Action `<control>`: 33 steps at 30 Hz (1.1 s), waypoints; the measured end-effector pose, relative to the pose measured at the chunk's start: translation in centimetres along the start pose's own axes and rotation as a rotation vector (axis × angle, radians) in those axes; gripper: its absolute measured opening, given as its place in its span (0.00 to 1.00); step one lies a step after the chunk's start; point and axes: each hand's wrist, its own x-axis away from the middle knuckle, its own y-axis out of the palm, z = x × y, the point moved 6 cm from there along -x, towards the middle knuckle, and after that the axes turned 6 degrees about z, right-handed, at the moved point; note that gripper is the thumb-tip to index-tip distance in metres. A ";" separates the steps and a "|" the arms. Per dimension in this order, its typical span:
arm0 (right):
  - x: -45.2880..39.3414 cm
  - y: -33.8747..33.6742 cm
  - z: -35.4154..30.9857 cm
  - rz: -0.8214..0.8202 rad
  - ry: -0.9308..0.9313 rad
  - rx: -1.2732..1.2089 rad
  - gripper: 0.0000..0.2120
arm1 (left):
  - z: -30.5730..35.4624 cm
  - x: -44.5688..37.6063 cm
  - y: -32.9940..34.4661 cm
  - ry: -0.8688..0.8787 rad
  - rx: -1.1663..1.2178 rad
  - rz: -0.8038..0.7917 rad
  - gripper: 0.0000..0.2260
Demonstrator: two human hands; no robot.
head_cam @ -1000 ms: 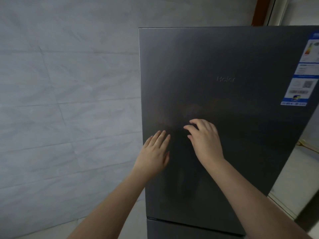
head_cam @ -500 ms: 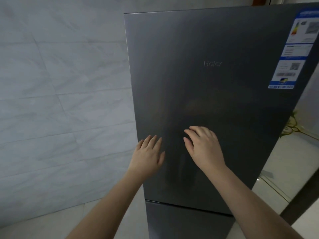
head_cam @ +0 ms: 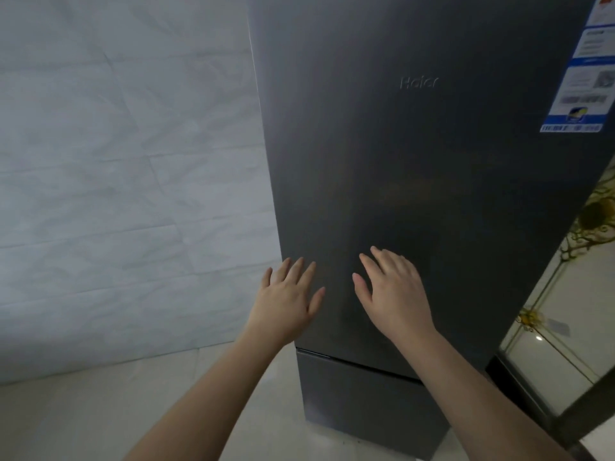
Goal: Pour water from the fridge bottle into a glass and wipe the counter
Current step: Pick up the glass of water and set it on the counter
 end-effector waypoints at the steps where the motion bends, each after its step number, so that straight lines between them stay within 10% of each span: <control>1: 0.2 0.2 -0.2 -0.021 0.007 0.011 0.28 | -0.1 0.4 0.0 -0.009 -0.005 -0.006 0.29; 15: 2.5 1.0 -8.3 -0.199 -0.121 -0.027 0.34 | -5.5 7.8 -1.1 -0.215 -0.012 -0.113 0.31; 33: 11.2 0.6 -35.8 -0.316 -0.472 -0.199 0.35 | -24.6 30.6 -7.7 -0.588 -0.112 -0.022 0.38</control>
